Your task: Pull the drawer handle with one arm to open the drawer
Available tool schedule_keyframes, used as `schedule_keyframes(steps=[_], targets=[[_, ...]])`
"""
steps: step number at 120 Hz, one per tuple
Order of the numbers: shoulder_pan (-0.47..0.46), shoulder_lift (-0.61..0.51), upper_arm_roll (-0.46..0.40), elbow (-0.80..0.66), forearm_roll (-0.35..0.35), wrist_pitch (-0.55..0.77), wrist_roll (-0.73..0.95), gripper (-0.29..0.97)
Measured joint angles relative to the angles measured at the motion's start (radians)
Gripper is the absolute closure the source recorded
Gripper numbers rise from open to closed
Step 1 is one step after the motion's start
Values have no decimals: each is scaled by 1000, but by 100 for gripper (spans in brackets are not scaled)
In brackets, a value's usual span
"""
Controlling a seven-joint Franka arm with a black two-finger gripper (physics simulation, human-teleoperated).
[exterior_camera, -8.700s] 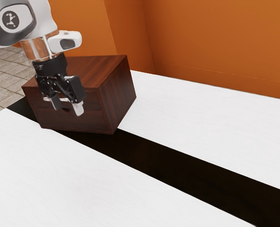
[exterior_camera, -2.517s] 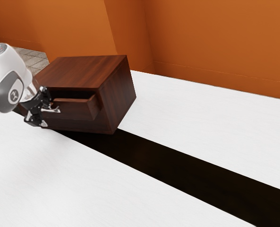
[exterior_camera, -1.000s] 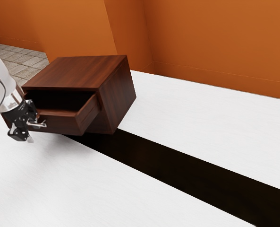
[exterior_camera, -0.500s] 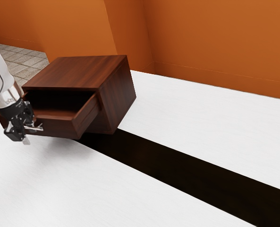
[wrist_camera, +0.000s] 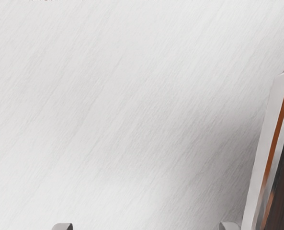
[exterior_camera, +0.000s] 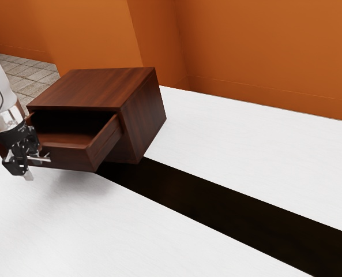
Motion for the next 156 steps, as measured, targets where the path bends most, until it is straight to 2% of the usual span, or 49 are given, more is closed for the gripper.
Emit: schedule_keyframes(steps=[89, 143, 156], targets=[[-31, 4, 5, 77, 21, -85, -18, 28], [-31, 6, -18, 165, 20, -178, -31, 36], [-66, -2, -30, 187, 20, -216, -45, 35]])
